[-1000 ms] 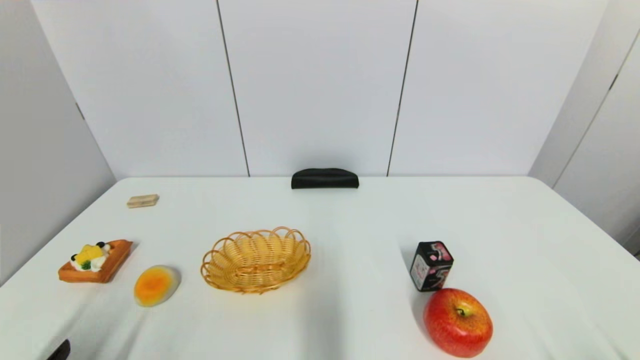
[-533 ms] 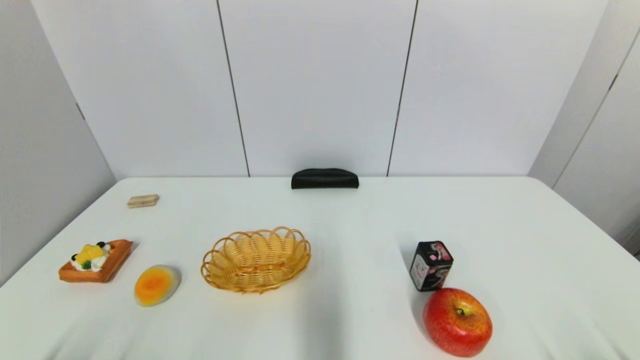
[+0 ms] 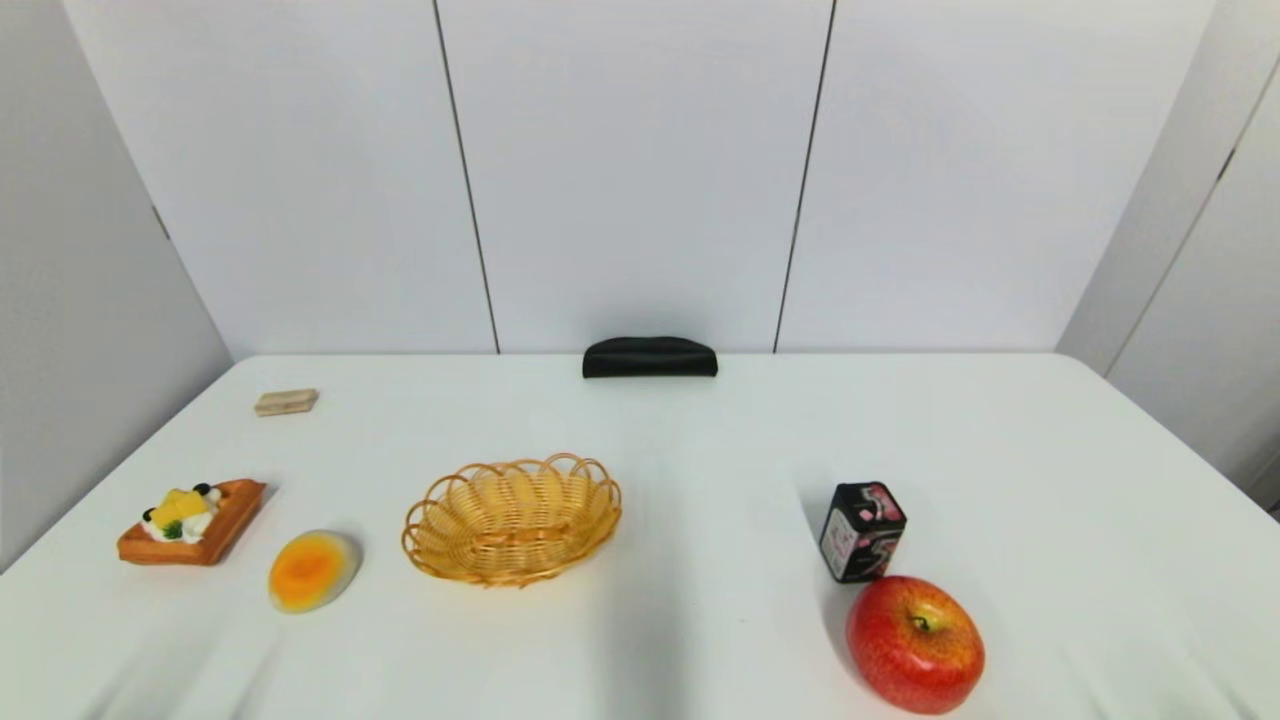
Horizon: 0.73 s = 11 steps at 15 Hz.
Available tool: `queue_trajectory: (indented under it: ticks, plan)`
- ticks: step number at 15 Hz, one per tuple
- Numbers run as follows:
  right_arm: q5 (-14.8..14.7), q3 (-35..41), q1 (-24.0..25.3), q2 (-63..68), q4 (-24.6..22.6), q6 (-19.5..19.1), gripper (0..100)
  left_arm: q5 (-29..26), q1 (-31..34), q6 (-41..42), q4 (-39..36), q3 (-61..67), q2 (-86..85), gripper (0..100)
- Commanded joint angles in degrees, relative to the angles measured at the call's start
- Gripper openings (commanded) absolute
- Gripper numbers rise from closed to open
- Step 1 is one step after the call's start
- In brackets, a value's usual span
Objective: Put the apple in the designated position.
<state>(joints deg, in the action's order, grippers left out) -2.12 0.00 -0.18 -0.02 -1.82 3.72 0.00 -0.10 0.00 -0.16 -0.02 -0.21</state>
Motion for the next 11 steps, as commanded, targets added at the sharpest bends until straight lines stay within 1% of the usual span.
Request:
queue_trajectory:
  ticks: [1, 6, 7, 11]
  plan:
    - [-0.08, 0.79, -0.08, 0.02, 0.23, -0.91, 100, 0.0, 0.01, 0.0, -0.02, 0.02, 0.21, 100]
    - [-0.08, 0.7, -0.08, 0.11, -0.12, -0.64, 100, 0.0, 0.01, 0.0, -0.02, 0.02, 0.21, 100]
    - [0.01, 0.7, 0.01, 0.02, -0.03, 0.06, 100, 0.0, 0.01, 0.0, -0.02, 0.02, 0.21, 100]
    - [0.01, 0.7, 0.01, 0.02, -0.03, 0.06, 100, 0.0, 0.01, 0.0, -0.02, 0.02, 0.21, 100]
